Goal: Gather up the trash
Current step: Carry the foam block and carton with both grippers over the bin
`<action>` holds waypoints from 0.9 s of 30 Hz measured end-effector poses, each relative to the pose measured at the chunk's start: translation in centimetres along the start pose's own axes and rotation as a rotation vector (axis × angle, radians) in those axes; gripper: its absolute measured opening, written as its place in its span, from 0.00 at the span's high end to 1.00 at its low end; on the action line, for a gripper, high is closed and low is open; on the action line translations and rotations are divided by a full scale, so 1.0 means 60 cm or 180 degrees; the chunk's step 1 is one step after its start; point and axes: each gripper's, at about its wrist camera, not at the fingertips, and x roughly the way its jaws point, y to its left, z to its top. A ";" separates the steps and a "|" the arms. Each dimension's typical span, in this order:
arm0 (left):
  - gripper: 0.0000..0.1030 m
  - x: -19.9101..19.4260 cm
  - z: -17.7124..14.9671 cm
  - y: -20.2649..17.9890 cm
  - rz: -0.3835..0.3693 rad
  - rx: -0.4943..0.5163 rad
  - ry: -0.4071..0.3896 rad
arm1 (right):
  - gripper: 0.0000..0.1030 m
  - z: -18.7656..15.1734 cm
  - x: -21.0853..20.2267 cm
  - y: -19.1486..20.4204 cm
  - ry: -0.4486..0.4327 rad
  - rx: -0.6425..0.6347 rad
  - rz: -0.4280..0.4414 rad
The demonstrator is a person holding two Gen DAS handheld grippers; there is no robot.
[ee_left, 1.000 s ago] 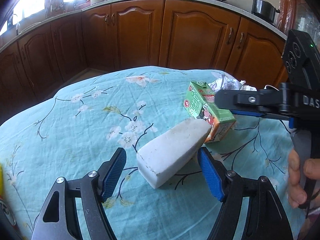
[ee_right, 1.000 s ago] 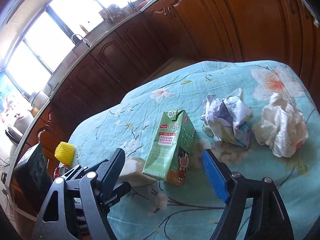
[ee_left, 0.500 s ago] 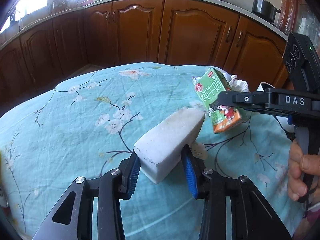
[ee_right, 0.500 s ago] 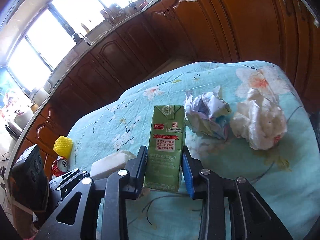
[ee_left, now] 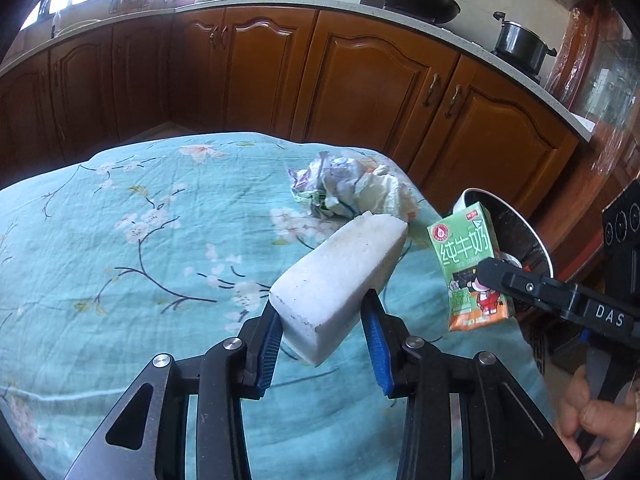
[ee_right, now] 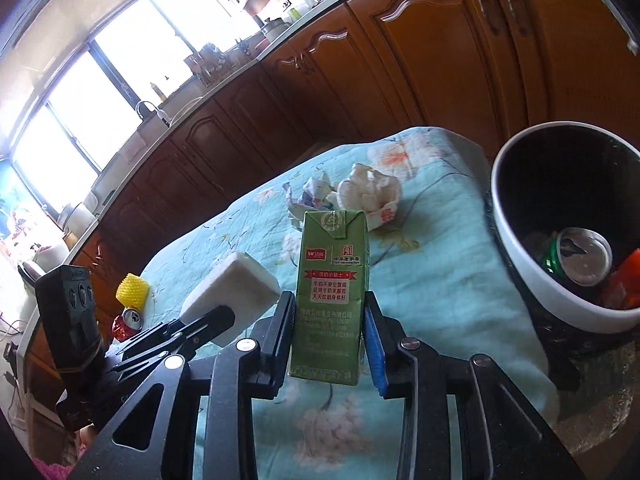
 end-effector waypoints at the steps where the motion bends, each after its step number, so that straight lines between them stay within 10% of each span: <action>1: 0.64 -0.001 -0.001 -0.008 -0.0020 -0.0012 -0.0005 | 0.68 -0.003 -0.009 -0.010 -0.0017 0.0034 -0.0011; 27: 0.64 0.054 0.031 -0.214 -0.0290 0.0455 0.0065 | 0.68 -0.005 -0.170 -0.165 -0.0543 0.0446 -0.0292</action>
